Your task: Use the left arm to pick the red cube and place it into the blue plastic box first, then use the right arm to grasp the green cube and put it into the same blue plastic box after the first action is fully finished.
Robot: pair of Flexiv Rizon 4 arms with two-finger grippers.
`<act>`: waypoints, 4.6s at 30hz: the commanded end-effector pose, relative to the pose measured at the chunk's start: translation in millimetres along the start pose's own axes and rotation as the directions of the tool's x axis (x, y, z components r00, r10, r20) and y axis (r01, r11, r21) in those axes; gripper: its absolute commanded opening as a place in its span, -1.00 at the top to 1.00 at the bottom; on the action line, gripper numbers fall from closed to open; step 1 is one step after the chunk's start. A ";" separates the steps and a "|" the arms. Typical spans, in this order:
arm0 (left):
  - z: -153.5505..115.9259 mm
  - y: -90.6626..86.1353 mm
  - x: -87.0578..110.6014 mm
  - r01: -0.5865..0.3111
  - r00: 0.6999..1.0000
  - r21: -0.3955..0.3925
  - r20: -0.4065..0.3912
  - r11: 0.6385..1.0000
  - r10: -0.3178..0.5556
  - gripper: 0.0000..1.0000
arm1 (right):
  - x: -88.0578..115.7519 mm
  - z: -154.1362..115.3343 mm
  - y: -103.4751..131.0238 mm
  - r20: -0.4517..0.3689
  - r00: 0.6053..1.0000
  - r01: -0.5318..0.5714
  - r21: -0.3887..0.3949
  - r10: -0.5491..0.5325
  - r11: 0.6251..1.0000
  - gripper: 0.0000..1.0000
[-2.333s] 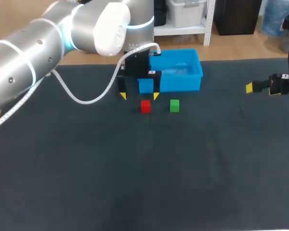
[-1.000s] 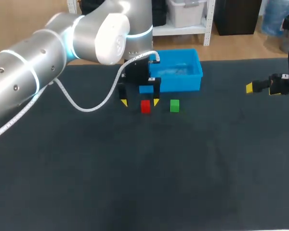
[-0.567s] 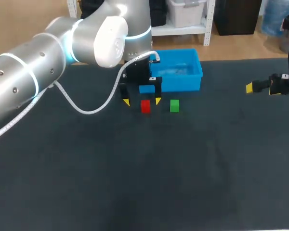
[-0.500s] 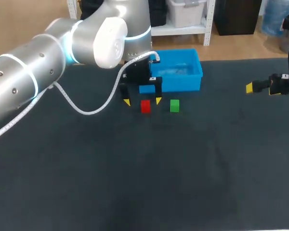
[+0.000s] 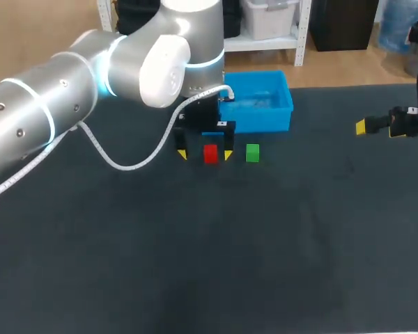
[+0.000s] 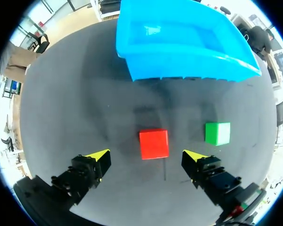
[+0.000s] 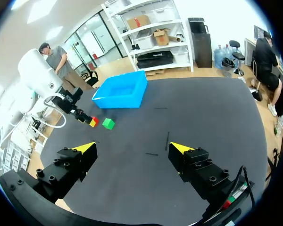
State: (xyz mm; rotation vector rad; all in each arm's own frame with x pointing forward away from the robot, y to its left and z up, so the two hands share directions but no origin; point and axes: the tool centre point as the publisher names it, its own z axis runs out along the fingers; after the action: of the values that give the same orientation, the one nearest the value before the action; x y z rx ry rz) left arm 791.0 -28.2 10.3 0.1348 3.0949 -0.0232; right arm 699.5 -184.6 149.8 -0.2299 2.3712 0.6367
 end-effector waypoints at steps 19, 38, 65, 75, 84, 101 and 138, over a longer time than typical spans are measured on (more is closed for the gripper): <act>6.4 -6.7 -17.9 0.014 0.999 -0.058 -0.031 0.998 -0.016 -1.00 | -0.3 0.2 -0.1 -0.001 1.000 0.000 0.001 0.000 1.000 -1.00; 10.3 -6.8 -18.0 0.042 0.999 -0.050 -0.030 0.998 -0.044 -1.00 | -0.3 0.2 -0.1 -0.001 1.000 0.000 0.001 0.000 1.000 -1.00; 8.6 -5.2 -17.2 0.062 0.998 -0.042 -0.031 0.997 -0.063 1.00 | -0.3 0.2 -0.1 -0.001 1.000 0.000 0.001 0.000 1.000 -1.00; -7.2 -0.2 -14.2 0.048 0.999 -0.034 0.006 0.998 -0.048 1.00 | -0.3 0.2 -0.1 -0.001 1.000 0.000 0.001 0.000 1.000 -1.00; -27.8 1.5 -14.4 0.045 0.998 -0.003 0.049 0.999 -0.045 1.00 | -0.3 0.2 -0.1 -0.001 1.000 0.000 0.001 0.000 1.000 -1.00; -62.6 9.7 -13.3 0.024 0.988 0.037 0.149 0.999 -0.029 1.00 | -0.3 0.2 -0.1 -0.001 1.000 0.000 0.001 0.000 1.000 -1.00; -144.7 16.0 -29.0 -0.115 0.941 0.125 0.331 0.985 0.068 1.00 | -0.3 0.2 -0.1 -0.001 1.000 0.000 0.001 0.000 1.000 -1.00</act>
State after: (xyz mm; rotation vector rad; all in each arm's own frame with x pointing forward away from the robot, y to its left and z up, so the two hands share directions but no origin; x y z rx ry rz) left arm 815.3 -13.5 155.2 0.2471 2.7549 -0.2313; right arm 699.5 -184.6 149.8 -0.2299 2.3712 0.6368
